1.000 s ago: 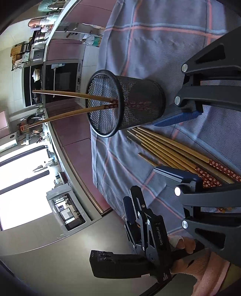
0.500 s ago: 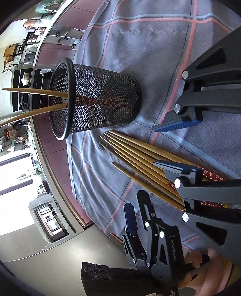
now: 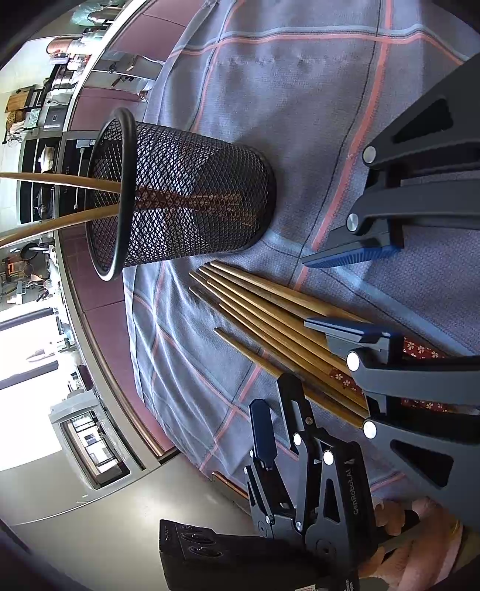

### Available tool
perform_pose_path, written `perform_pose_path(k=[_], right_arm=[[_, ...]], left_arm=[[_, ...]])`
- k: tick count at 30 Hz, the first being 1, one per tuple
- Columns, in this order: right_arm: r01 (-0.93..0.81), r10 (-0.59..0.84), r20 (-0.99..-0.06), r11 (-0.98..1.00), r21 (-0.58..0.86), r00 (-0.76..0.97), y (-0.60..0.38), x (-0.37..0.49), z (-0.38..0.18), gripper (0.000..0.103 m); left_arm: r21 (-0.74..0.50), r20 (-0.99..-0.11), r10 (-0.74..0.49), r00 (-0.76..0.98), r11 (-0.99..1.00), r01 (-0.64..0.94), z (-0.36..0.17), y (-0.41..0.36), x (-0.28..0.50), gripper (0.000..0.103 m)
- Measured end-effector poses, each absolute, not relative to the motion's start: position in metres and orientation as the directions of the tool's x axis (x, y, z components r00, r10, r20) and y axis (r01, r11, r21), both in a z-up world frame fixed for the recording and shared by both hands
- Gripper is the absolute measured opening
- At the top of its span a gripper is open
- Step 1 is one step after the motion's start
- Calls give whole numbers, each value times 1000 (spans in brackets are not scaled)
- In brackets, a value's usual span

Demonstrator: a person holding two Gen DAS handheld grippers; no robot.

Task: Organize utensils
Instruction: 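Return the right tool to the pile and grasp a chopstick while the left tool grasps another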

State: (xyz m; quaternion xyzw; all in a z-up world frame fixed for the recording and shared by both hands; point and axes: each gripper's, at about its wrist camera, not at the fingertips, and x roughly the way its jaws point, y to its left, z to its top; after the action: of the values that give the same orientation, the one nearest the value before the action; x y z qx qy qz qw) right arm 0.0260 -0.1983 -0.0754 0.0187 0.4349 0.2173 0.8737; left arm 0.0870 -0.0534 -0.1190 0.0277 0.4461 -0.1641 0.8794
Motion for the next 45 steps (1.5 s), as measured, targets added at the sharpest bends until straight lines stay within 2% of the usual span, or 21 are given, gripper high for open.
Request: perform_pose_path(k=[3, 8, 22, 25, 31, 34, 45], right_arm=[[-361, 385, -757, 908, 211, 528, -198, 26, -75, 25], [-352, 356, -767, 918, 181, 534, -199, 27, -74, 25], [-360, 315, -776, 925, 123, 546, -184, 43, -76, 24], [-361, 310, -776, 925, 113, 549, -182, 46, -77, 23], [-360, 310, -774, 926, 113, 552, -182, 51, -77, 15], [-360, 326, -772, 923, 136, 545, -182, 53, -78, 8], [-357, 378, -749, 912, 202, 544, -193, 46, -71, 5]], left_arm=[[-82, -799, -252, 547, 945, 315, -121, -54, 87, 48], [-76, -803, -245, 543, 946, 314, -122, -53, 89, 38], [-60, -812, -239, 533, 942, 331, -123, -61, 103, 37], [-56, -812, -233, 534, 943, 327, -123, -62, 105, 31], [-64, -812, -230, 537, 949, 310, -124, -59, 109, 18], [-67, -810, -229, 540, 950, 303, -124, -57, 109, 15], [-108, -805, -250, 539, 954, 281, -125, -50, 107, 8]])
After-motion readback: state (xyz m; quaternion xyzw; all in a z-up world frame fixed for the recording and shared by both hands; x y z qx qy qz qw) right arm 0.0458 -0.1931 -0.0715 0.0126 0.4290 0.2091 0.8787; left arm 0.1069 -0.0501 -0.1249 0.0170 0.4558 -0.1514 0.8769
